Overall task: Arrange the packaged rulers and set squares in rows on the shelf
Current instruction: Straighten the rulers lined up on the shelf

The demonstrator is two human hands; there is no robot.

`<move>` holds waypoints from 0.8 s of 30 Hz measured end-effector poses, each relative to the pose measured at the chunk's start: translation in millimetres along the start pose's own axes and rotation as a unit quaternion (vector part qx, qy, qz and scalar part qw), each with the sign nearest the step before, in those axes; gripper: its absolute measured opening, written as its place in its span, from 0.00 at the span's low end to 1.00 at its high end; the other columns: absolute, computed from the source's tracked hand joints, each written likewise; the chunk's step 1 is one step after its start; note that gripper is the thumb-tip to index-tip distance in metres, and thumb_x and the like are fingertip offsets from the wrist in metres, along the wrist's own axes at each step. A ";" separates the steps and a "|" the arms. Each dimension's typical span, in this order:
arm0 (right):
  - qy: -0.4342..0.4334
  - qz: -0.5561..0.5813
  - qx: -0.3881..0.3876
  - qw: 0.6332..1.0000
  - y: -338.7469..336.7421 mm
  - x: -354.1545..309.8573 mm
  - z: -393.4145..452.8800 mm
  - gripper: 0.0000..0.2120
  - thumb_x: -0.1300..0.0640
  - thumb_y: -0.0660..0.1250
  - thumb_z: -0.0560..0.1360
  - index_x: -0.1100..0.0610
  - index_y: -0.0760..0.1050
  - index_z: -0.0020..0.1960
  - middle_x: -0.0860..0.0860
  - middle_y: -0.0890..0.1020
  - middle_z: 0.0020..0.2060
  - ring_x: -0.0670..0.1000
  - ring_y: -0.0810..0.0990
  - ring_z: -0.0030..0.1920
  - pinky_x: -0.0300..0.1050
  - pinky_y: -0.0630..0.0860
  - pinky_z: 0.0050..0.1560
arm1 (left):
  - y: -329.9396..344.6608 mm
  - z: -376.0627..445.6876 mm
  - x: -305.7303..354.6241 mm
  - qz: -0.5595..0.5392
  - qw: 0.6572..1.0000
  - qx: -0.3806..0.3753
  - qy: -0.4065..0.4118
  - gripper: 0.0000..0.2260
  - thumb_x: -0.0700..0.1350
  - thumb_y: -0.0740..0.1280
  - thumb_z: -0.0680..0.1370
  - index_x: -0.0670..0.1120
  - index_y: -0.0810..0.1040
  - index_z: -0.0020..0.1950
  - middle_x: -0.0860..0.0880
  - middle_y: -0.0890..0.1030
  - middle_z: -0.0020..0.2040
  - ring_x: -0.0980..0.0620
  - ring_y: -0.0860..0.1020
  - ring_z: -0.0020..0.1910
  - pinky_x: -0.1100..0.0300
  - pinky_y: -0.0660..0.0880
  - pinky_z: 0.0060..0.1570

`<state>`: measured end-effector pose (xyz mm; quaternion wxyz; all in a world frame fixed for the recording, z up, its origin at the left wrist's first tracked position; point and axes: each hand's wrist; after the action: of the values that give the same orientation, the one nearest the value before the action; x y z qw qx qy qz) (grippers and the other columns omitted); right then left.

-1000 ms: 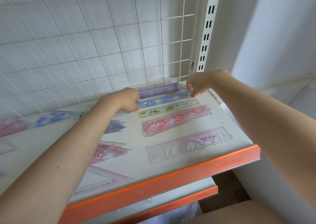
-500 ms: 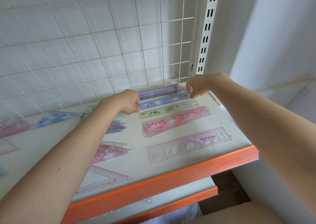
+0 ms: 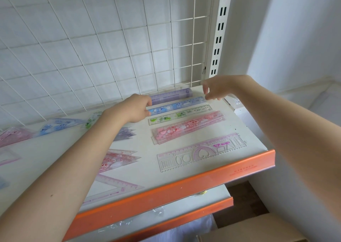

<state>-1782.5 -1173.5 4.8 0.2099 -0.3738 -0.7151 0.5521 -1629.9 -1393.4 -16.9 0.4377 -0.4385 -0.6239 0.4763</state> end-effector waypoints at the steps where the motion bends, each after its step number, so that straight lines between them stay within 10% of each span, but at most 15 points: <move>1: -0.005 -0.008 -0.007 1.000 -1.7 0.0 -2.0 0.11 0.57 0.61 0.76 0.60 0.76 0.55 0.56 0.83 0.41 0.54 0.80 0.41 0.41 0.73 0.40 | 0.5 -3.4 1.6 0.006 1.000 0.002 0.014 0.15 0.44 0.61 0.80 0.45 0.72 0.66 0.42 0.75 0.61 0.45 0.73 0.58 0.59 0.68 0.53; 20: -0.037 -0.098 -0.044 0.994 18.0 -5.0 -26.5 0.30 0.69 0.51 0.75 0.46 0.67 0.71 0.44 0.75 0.29 0.39 0.66 0.33 0.36 0.64 0.33 | 21.6 -35.6 1.2 0.101 0.992 -0.071 0.023 0.24 0.37 0.51 0.81 0.55 0.60 0.75 0.46 0.68 0.59 0.45 0.71 0.60 0.57 0.67 0.56; 24: -0.042 -0.058 0.003 0.997 19.4 0.5 -31.0 0.25 0.65 0.51 0.78 0.48 0.67 0.71 0.49 0.79 0.52 0.48 0.71 0.47 0.40 0.68 0.47 | 15.5 -42.1 6.7 0.069 0.996 -0.044 0.023 0.21 0.39 0.52 0.81 0.51 0.61 0.74 0.44 0.69 0.60 0.44 0.70 0.61 0.55 0.68 0.59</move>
<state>-1754.9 -1151.3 -4.3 0.2123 -0.3078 -0.7420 0.5565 -1588.8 -1375.7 -24.3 0.3990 -0.5100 -0.6021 0.4671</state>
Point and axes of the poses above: each hand's wrist, its own z-axis towards the middle knuckle, its own y-axis out of the palm, x = y × z
